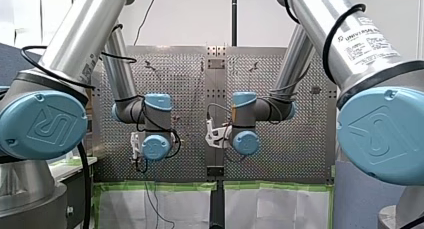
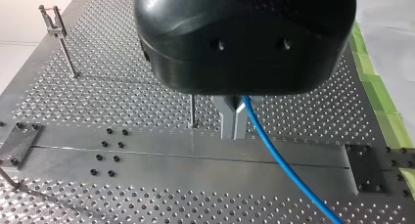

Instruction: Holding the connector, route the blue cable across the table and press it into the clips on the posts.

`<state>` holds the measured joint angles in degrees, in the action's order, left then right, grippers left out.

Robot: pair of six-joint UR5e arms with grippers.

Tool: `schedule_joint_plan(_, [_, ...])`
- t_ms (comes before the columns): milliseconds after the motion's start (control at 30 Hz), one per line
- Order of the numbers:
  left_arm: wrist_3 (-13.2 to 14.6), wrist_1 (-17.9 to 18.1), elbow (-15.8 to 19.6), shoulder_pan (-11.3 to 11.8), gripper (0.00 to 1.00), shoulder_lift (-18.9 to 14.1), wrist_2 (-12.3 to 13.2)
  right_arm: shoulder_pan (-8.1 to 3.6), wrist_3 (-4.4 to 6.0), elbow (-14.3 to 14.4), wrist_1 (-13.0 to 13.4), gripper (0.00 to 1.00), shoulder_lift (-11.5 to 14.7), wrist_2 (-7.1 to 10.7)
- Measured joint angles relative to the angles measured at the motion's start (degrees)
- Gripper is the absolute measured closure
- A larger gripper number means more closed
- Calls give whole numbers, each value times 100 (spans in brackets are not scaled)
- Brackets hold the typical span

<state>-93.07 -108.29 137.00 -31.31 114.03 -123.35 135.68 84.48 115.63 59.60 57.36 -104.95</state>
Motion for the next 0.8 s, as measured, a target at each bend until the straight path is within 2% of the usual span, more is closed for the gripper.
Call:
schedule_joint_plan(567, [18,-15,18,17,100,-20,-13,1,-4,-4,-2,100,-3,-3])
schedule_joint_plan(667, [91,-67,124,125,100,-127,-40,61,-67,-73,-71,100,-72,-71])
schedule_joint_plan(800, [131,-91,322,296,100,-323,-50,118,-133,-260,-259,100,-260,-259])
